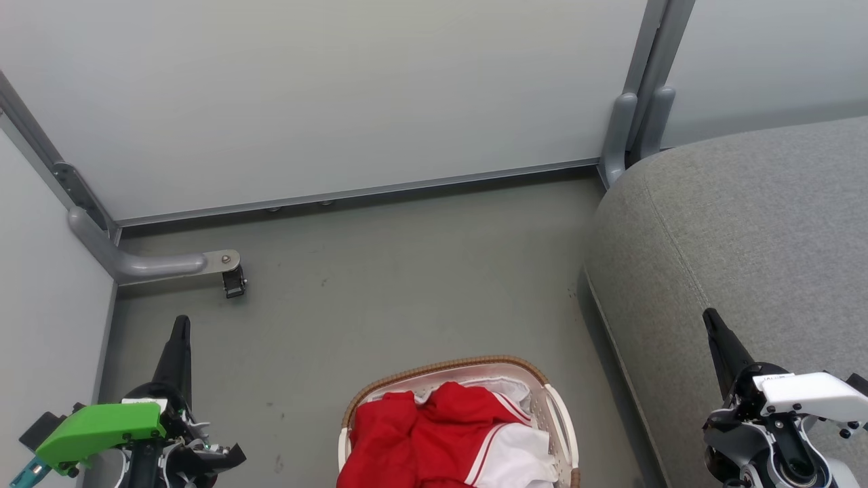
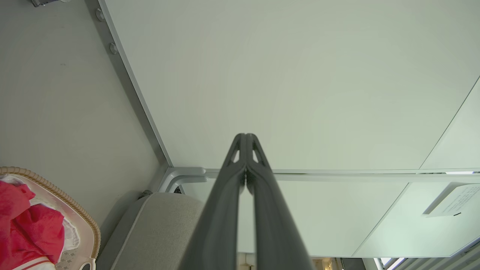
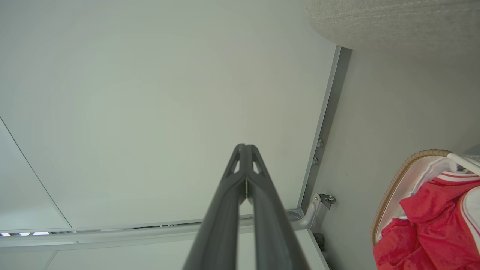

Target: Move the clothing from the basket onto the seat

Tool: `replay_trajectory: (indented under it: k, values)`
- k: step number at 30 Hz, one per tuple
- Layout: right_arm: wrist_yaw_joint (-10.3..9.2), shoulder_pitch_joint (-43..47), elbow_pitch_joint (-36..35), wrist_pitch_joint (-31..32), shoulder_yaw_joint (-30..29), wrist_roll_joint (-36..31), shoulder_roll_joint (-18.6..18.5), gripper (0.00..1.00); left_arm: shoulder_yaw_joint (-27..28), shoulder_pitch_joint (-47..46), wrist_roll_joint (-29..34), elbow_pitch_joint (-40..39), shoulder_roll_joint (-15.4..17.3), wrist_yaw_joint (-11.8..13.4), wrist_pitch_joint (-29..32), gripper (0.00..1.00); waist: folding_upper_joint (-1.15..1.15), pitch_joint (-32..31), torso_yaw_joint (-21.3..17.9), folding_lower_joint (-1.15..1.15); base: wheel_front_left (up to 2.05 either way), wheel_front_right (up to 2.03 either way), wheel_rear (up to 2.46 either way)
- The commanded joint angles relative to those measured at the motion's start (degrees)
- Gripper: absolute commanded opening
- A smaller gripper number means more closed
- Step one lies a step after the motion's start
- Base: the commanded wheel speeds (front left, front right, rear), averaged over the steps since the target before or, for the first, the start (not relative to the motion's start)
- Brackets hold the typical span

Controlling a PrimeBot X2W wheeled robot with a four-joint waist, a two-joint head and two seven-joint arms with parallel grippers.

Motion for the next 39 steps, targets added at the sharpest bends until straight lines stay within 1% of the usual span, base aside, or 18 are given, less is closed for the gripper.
replay_trajectory:
  k: [1, 22, 23, 27, 39]
  values:
    - [-0.02, -0.4, -0.2, 0.1, -0.1, 0.2, -0.3, 0.00, 0.1, -0.6, 0.3, -0.1, 0.1, -0.3, 0.1, 0.00, 0.59, 0.0, 0.0, 0.00, 0.00, 0.00, 0.00]
    - [-0.02, -0.4, -0.2, 0.1, -0.1, 0.2, -0.3, 0.00, 0.1, -0.6, 0.3, -0.1, 0.1, -0.3, 0.1, 0.00, 0.59, 0.0, 0.0, 0.00, 0.00, 0.00, 0.00]
    - [0.00, 0.0, 0.0, 0.0, 0.0, 0.0, 0.0, 1.00, 0.0, 0.0, 0.0, 0.0, 0.0, 0.0, 0.0, 1.00, 0.00, 0.0, 0.0, 0.00, 0.00, 0.00, 0.00]
    - [-0.02, 1.3, 1.8, -0.1, 0.2, -0.1, 0.6, 1.00, -0.3, 1.2, 0.0, 1.8, -0.3, 0.1, -0.1, 1.00, 0.00, 0.0, 0.0, 0.00, 0.00, 0.00, 0.00]
    - [-0.02, 2.2, 0.6, -3.5, 1.7, -3.3, 0.4, 1.00, -3.8, 2.0, 2.2, 0.3, -0.2, 0.1, -3.5, 1.00, 0.06, 0.1, 0.0, 0.00, 0.00, 0.00, 0.00]
